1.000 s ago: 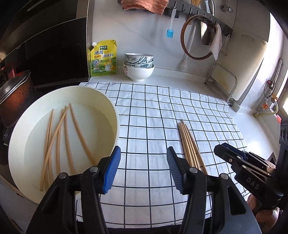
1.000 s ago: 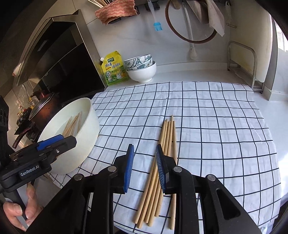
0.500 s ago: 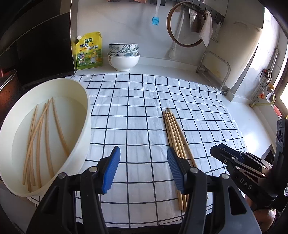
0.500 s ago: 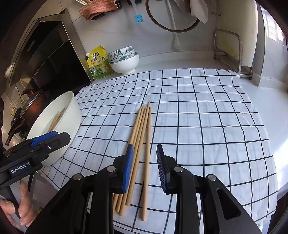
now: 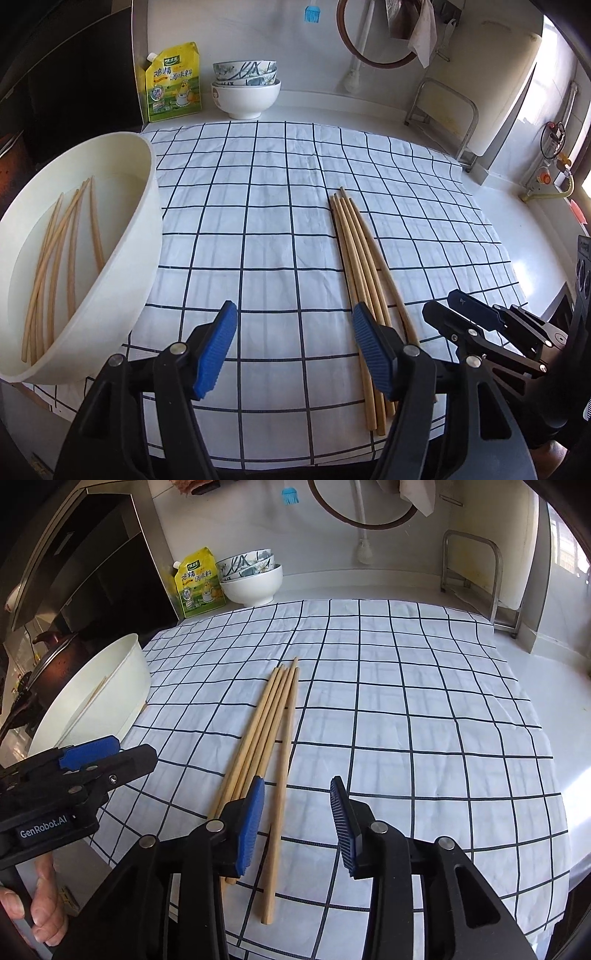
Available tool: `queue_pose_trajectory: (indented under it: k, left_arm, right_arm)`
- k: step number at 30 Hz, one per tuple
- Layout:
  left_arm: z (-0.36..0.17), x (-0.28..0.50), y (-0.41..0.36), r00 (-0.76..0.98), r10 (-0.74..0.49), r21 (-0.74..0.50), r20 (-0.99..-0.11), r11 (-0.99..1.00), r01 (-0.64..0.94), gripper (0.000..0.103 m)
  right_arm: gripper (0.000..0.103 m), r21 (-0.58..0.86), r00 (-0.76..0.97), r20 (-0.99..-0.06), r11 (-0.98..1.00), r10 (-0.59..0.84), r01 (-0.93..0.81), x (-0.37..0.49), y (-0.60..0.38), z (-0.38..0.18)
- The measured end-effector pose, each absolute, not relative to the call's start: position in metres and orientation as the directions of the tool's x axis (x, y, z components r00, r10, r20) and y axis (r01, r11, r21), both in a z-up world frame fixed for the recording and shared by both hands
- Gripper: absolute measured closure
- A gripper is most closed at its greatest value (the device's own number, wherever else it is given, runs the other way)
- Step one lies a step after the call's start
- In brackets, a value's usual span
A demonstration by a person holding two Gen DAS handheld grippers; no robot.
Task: Organize utensils
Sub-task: 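Lower both open tools onto the chopstick bundle and spread the chopsticks apart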
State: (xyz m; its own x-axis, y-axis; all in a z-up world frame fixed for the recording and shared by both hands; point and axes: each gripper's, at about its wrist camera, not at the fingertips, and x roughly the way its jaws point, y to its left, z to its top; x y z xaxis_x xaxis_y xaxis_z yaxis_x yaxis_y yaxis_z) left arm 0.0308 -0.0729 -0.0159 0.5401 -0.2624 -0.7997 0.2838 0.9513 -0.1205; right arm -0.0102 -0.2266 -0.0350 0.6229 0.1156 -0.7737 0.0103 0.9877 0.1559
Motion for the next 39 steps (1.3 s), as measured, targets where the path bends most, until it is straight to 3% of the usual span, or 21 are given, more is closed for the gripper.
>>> queue_pose_trajectory:
  k: [15,39]
  left_arm:
    - [-0.032,0.034,-0.071,0.518,-0.255,-0.129,-0.816,0.955,0.266,0.034]
    - [-0.056,0.033,-0.102,0.474,-0.237,-0.083,-0.848,0.943,0.323,0.034]
  right_arm:
    - [0.067,0.01,0.601,-0.799,1.0,0.02,-0.02,-0.005,-0.21,-0.052]
    - [0.067,0.096,0.622,-0.782,0.994,0.04,0.057,-0.014,-0.249,-0.048]
